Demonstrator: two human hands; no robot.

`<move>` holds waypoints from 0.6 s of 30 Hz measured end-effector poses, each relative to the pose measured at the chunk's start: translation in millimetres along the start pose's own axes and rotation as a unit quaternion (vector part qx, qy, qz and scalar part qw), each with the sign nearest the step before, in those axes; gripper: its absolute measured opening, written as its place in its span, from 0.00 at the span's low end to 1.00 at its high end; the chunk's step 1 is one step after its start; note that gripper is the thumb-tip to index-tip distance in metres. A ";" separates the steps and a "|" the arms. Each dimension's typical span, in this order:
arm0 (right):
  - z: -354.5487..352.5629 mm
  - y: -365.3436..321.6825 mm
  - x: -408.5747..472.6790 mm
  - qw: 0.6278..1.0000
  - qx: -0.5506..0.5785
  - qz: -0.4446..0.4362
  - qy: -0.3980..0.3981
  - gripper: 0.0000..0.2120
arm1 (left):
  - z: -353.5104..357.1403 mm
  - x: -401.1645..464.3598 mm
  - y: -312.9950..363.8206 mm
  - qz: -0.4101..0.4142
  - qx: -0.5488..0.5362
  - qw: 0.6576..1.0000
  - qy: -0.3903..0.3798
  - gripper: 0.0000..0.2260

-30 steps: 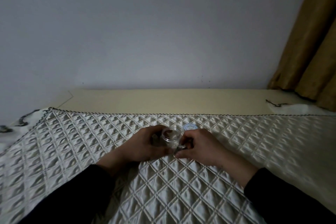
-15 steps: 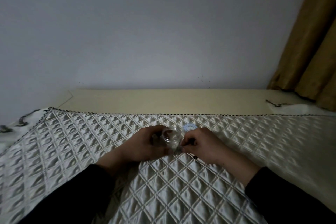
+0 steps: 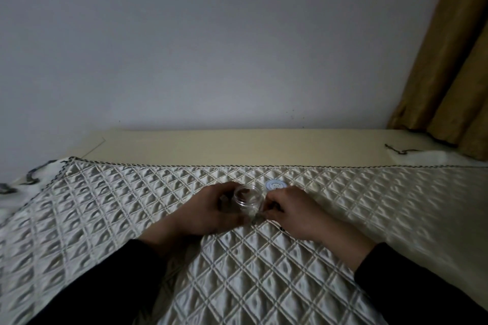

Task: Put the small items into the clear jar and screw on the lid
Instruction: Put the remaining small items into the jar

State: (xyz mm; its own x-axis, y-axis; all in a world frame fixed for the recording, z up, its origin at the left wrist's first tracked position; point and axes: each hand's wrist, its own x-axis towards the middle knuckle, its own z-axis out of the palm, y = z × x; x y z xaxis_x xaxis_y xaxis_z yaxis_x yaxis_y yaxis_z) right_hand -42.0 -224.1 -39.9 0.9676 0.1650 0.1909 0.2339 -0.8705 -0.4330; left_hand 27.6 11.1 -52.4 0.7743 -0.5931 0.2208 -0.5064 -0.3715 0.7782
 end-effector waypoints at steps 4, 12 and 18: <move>-2.7 -3.0 -2.0 1.000 -0.008 0.006 0.004 0.06 | 0.0 0.3 -0.7 -0.001 0.012 1.000 -0.002 0.23; -5.0 -6.9 -3.8 1.000 -0.025 0.007 -0.004 0.06 | -0.9 0.2 0.6 -0.008 0.013 1.000 -0.010 0.22; -5.2 -6.5 -4.2 0.999 -0.028 -0.002 -0.025 0.04 | 0.3 -0.3 2.2 -0.003 -0.006 1.000 -0.012 0.27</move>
State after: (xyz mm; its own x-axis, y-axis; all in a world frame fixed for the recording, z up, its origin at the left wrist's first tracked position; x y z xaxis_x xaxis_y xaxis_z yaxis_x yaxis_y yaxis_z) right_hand -48.1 -221.6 -33.4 0.9707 0.1898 0.1475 0.2330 -0.8939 -0.3830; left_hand 26.2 10.2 -50.9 0.7678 -0.6076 0.2033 -0.4975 -0.3653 0.7868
